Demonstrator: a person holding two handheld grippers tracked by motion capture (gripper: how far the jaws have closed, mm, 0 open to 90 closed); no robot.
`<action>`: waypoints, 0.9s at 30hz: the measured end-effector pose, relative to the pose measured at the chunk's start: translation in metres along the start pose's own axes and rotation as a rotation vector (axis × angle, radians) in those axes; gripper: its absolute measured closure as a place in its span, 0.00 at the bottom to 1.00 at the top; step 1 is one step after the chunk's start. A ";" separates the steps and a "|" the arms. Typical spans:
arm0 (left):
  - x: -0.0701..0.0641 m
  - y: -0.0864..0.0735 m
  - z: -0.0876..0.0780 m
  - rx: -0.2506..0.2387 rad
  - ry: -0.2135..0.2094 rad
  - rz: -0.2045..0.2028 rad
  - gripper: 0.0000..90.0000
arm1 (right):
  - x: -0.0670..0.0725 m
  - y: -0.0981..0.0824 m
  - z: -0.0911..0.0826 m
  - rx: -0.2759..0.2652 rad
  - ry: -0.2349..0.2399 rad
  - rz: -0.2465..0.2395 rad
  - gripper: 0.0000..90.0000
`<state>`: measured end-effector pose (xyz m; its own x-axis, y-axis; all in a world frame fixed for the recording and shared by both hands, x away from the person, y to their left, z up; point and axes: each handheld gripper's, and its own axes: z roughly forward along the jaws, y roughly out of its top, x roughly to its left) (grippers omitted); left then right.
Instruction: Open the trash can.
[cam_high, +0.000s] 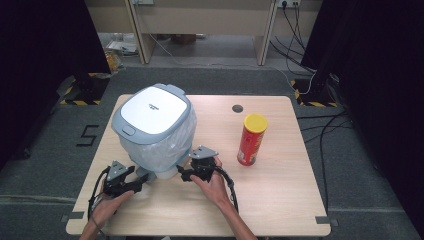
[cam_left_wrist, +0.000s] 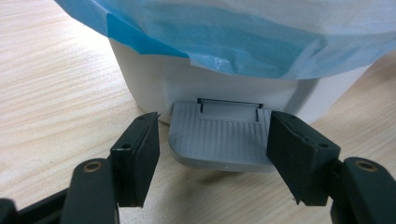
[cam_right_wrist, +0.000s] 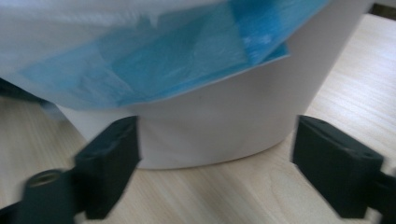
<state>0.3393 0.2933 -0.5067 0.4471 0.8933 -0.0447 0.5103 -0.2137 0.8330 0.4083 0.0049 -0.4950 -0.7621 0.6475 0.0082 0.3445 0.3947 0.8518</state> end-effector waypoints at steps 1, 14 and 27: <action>0.000 0.000 0.000 0.000 -0.001 0.001 0.38 | 0.000 0.002 0.003 0.022 -0.012 -0.017 0.07; -0.004 0.004 0.007 -0.003 0.005 0.003 0.38 | -0.031 0.022 0.020 0.051 -0.082 -0.007 0.01; -0.004 0.004 0.009 -0.013 0.008 -0.014 0.36 | -0.027 0.018 0.024 0.010 -0.010 0.053 0.16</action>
<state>0.3461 0.2856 -0.5078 0.4342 0.8993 -0.0524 0.5071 -0.1959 0.8393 0.4479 0.0106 -0.4930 -0.7371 0.6741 0.0484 0.3902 0.3660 0.8449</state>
